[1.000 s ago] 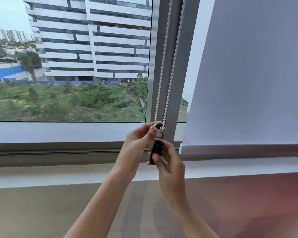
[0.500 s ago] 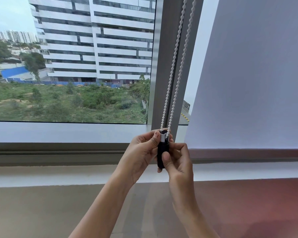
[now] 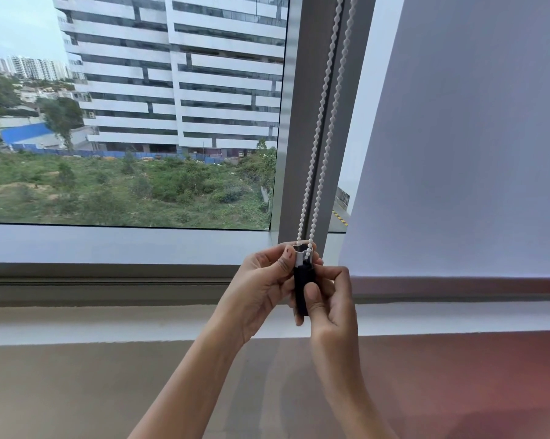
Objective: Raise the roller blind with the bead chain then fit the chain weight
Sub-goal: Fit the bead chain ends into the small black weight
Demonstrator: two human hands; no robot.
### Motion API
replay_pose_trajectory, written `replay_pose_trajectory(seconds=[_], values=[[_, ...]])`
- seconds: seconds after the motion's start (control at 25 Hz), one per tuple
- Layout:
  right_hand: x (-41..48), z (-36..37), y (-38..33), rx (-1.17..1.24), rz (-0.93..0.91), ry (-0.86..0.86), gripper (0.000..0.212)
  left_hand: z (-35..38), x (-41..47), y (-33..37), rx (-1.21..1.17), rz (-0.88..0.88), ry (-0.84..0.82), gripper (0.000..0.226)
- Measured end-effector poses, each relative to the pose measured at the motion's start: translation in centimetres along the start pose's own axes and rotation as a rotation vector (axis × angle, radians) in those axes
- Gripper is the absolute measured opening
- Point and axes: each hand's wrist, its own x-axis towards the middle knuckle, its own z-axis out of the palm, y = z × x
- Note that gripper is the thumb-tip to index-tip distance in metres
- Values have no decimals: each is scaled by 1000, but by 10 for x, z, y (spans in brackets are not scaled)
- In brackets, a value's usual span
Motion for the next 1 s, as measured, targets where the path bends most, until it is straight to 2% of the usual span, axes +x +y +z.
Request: replay_pose_trajectory(seconds=[0.24,0.44,0.52,0.64,0.76,1.0], values=[[-6,7,1,-52,-37,0,8,3,-3,-6,-27,64,83,21],[-1,2,-2,-43,-8,-54,8,1,-9,-1,-54,13,75,31],[-2,3,-2,-42,1,-62,10,2,-10,0,-52,-4,79,28],[-6,4,-1,-48,-15,10,10,6,-11,-1,-35,20,65,24],[-10,6,-1,-35,-26,62,7,5,-11,-2,-102,34,65,30],[-8,3,-5,-40,-37,42,5,5,-12,-2,-89,36,49,27]])
